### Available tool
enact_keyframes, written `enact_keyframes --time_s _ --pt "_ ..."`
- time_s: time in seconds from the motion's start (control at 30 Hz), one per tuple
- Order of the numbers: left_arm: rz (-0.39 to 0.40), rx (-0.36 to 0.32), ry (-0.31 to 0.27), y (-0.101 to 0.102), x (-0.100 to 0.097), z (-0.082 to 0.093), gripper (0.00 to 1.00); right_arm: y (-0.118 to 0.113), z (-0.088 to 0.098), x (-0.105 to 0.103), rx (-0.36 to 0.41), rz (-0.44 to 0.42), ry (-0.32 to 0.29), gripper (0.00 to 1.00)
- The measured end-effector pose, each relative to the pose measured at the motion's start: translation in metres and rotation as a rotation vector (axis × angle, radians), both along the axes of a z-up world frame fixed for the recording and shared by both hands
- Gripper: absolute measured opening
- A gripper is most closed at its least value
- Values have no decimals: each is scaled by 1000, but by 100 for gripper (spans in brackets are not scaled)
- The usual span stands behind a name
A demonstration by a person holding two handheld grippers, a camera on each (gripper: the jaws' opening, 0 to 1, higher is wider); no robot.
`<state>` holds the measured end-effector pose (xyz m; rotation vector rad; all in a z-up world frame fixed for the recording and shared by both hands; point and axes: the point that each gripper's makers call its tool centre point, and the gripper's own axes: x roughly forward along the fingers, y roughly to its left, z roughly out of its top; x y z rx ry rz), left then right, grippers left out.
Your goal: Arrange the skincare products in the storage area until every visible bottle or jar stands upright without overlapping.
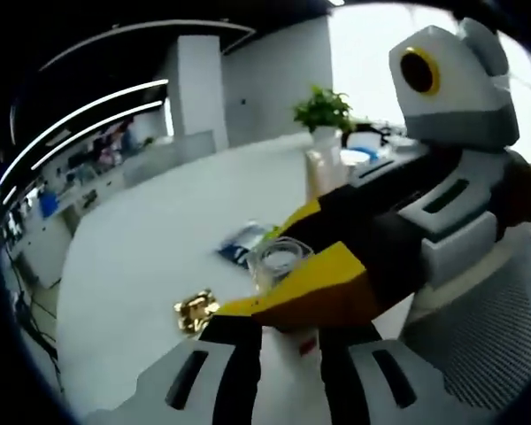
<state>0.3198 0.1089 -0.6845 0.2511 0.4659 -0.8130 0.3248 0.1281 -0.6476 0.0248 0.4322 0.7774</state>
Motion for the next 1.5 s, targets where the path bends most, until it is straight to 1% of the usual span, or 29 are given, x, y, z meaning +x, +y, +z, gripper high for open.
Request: enact_keyframes --time_s 0.17,0.3,0.43,0.53,0.63,0.73,0.8,0.87,0.9,0.93,1.03,1.17,1.33,1.5 --pt "3 -2 -7 -1 0 1 20 -1 1 3 33 -34 2 23" --pt "4 5 -6 0 1 0 20 0 0 3 30 -40 -1 23" --pt "2 9 -10 0 0 0 21 0 0 3 20 -34 -10 22" --pt "-6 7 -17 -1 0 1 21 -1 1 3 9 -19 -30 21" --pt "-31 31 -49 -3 0 1 23 -1 1 4 9 -14 -36 21" --pt "-45 33 -44 -3 -1 -1 23 -2 -1 2 -2 -3 -41 20" --pt "-42 39 -27 -1 0 -5 24 -2 -4 2 -33 4 -60 20" --pt "-47 81 -5 4 -2 -13 29 -3 -6 1 -40 7 -63 20" --pt "-46 76 -9 4 -1 -14 31 -4 -7 0 -38 8 -62 20" --pt "-53 95 21 6 -4 -19 33 -5 -7 -1 -37 9 -65 20" --pt "-52 103 28 7 -4 -21 36 -6 -10 -2 -50 18 -75 20" --pt "-45 108 58 10 -4 -26 37 -5 -13 -4 -43 27 -85 20" --pt "-51 136 91 12 -8 -34 37 -1 -16 -8 -36 58 -103 20" --pt "-51 144 104 13 -9 -36 37 1 -18 -10 -42 87 -119 20"
